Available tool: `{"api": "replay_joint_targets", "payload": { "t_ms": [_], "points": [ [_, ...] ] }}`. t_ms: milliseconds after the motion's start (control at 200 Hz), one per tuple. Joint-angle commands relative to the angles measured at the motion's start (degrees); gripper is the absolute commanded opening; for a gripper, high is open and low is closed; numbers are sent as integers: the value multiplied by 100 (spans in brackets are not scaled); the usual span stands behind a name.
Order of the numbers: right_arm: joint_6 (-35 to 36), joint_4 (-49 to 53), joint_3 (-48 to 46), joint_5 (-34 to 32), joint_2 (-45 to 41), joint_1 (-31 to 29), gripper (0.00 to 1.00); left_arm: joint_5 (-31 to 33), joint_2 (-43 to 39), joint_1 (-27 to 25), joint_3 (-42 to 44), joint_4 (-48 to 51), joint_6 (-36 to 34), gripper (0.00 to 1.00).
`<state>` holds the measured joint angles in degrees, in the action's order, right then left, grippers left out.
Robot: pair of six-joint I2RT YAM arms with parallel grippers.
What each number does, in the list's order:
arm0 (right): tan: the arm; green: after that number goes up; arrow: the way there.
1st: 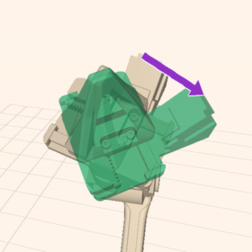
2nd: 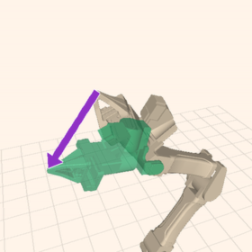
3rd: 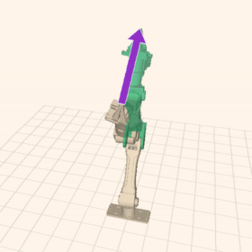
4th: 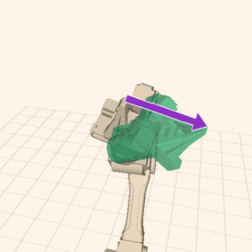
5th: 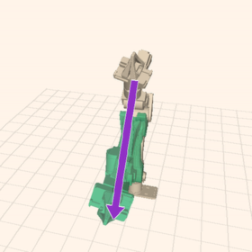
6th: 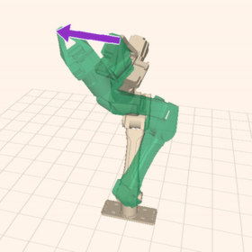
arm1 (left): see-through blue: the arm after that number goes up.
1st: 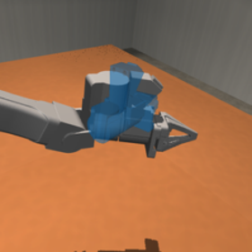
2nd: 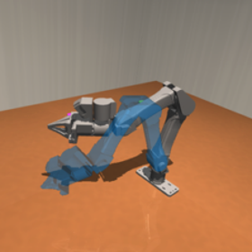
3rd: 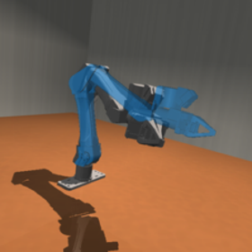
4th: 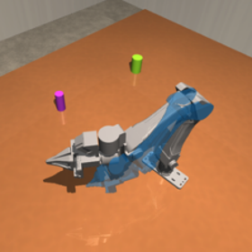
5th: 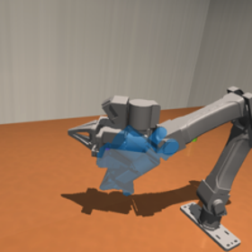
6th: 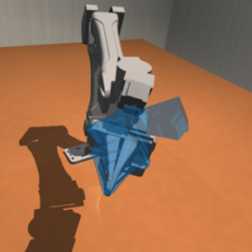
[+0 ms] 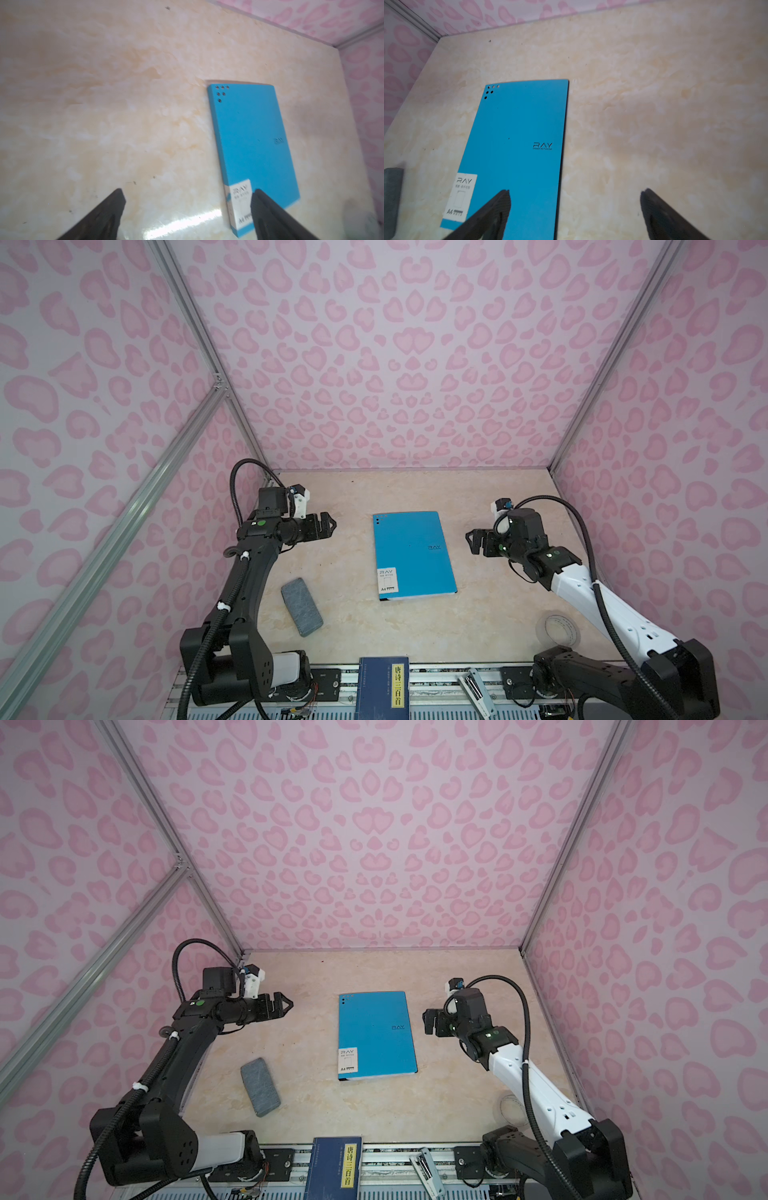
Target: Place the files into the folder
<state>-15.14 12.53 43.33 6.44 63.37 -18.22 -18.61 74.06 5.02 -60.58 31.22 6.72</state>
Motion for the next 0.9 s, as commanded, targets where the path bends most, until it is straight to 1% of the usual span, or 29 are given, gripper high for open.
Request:
{"api": "replay_joint_targets", "payload": {
  "t_ms": [0,70,105,165,255,335,400,485,540,605,700,790,900],
  "points": [
    [665,-1534,-619,-942,-505,129,99,1446,-456,34,758,-2224,167,98],
    [481,-1762,-984,-1237,-798,352,99,1998,-770,43,1379,-3068,112,97],
    [401,-1865,-1172,-1276,-936,484,99,2060,-879,67,1594,-3293,44,98],
    [461,-2157,-1519,-1118,-1152,697,99,2110,-1014,83,1949,-3629,-81,98],
    [542,-2320,-1806,-1057,-1331,996,99,1888,-1208,211,2615,-4425,-42,98],
    [648,-2385,-2000,-1017,-1354,1234,99,1480,-1213,263,3154,-5093,-138,98],
    [712,-2626,-2219,-906,-1345,1404,99,1357,-1147,263,3518,-5648,-129,97],
    [793,-2704,-2379,-1225,-1302,1418,99,1206,-978,263,3874,-6438,-132,98],
    [811,-2939,-2535,-1374,-1321,1444,99,1120,-829,263,3999,-6806,-109,97],
    [883,-3113,-2674,-1380,-1418,1529,99,1135,-634,263,4090,-7175,-10,97],
    [953,-3363,-2824,-1639,-1510,1607,99,1146,-328,263,4293,-7852,-36,97],
    [1004,-3774,-3029,-1601,-1513,1708,99,1042,-23,272,4500,-8414,-107,97],
    [1013,-4587,-3336,-1496,-1422,1755,99,874,305,272,4704,-9128,-110,97]
  ]
}}
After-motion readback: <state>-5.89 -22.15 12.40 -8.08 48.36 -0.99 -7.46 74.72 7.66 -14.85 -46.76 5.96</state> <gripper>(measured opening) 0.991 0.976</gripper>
